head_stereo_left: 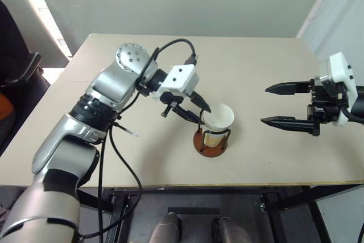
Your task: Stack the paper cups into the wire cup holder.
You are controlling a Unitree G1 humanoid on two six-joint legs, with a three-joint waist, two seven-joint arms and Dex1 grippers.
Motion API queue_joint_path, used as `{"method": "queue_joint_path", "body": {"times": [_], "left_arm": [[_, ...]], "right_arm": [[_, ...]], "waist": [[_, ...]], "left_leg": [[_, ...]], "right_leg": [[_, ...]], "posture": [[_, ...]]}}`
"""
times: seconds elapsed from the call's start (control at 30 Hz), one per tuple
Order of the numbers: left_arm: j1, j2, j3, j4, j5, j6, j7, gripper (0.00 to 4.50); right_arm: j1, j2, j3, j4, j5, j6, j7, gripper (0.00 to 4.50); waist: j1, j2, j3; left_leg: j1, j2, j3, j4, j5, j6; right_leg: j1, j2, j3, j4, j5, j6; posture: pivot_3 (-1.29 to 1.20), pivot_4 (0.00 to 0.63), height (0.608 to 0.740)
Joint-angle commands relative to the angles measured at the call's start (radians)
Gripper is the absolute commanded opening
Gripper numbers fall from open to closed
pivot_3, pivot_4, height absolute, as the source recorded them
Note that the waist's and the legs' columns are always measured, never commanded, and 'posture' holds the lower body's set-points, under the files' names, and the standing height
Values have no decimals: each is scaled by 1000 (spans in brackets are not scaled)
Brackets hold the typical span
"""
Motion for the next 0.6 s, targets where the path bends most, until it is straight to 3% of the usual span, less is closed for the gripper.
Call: {"method": "queue_joint_path", "body": {"times": [0.03,0.13,0.17,0.3,0.43,0.6], "left_arm": [[-4,-33,73,10,44,-12,21,3320],[4,-45,110,17,77,-16,47,4379],[17,-31,136,7,72,5,57,4470],[100,41,222,-51,55,100,82,4470],[328,200,419,-166,-167,357,19,4470],[563,311,572,-252,-252,456,34,4470]], "right_arm": [[-32,4,4,-1,-6,-25,-2,4354],[-51,14,28,21,-17,-40,9,4354],[-63,21,42,34,-21,-47,17,4354],[-94,45,81,94,-38,-72,49,4354],[-168,97,126,221,-29,-78,122,4354],[-215,91,195,341,-107,-127,228,4354]], "waist": [[0,0,0],[0,0,0],[-1,0,0],[-9,0,0],[-26,1,0],[-22,0,0]], "left_leg": [[0,0,0,0,0,0],[0,0,0,0,0,0],[0,0,0,0,0,0],[1,0,0,-1,0,0],[2,0,1,-4,1,-2],[1,1,0,-6,4,-7]], "right_leg": [[0,0,0,0,0,0],[0,0,0,0,0,0],[0,0,0,0,0,0],[0,0,0,0,0,0],[-2,1,1,0,-1,-1],[-3,1,0,1,-3,-6]], "posture": [[0,150,740],[0,150,740],[0,150,740],[0,150,740],[0,150,740],[0,150,740]]}}
